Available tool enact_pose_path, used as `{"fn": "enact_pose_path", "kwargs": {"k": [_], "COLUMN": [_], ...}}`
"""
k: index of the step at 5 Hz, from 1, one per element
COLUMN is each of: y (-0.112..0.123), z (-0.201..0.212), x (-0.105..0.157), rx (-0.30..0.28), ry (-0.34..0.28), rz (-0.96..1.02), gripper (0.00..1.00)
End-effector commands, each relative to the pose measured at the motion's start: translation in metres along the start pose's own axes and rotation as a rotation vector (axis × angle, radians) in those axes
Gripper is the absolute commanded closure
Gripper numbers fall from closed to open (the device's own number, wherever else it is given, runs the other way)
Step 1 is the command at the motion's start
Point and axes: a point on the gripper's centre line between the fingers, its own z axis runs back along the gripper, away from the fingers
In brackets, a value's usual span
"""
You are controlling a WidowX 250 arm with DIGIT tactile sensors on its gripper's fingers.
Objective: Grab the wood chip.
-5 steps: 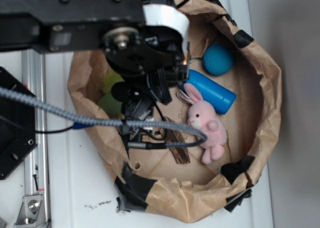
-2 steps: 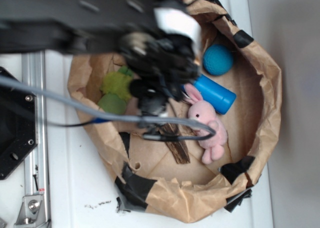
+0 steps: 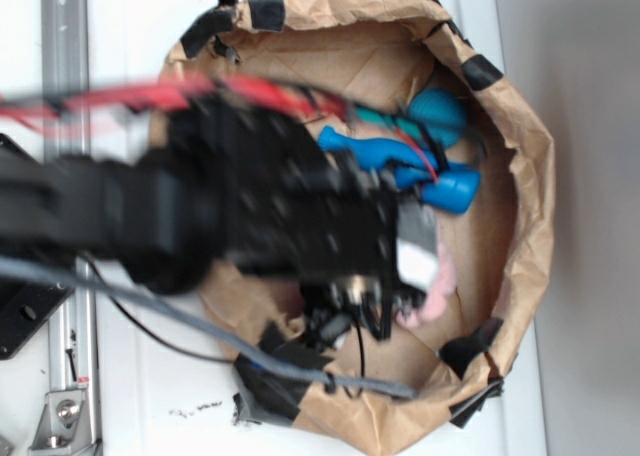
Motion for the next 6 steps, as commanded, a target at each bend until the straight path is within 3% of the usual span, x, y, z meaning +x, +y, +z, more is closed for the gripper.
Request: {"fn": "enact_pose_path", "kwargs": {"k": [1, 2, 3, 4, 5, 6], "y": [-0.023, -0.026, -0.021, -0.007, 0.021, 0.031], "z": [-0.007, -0.025, -0.011, 0.01, 0.058, 0.099], "x": [0.015, 0.008, 0.007, 0.003, -0.014, -0.025], "rx": [0.003, 0.033, 0.04, 0.096, 0.169, 0.223], "ry": [-0.024, 0.032, 0.001, -0.033, -0.031, 0.07], "rz": [-0.094, -0.062, -0.043, 0.029, 0.21, 0.366], "gripper": [0.0, 1.0, 1.0, 1.0, 1.0, 1.0]}}
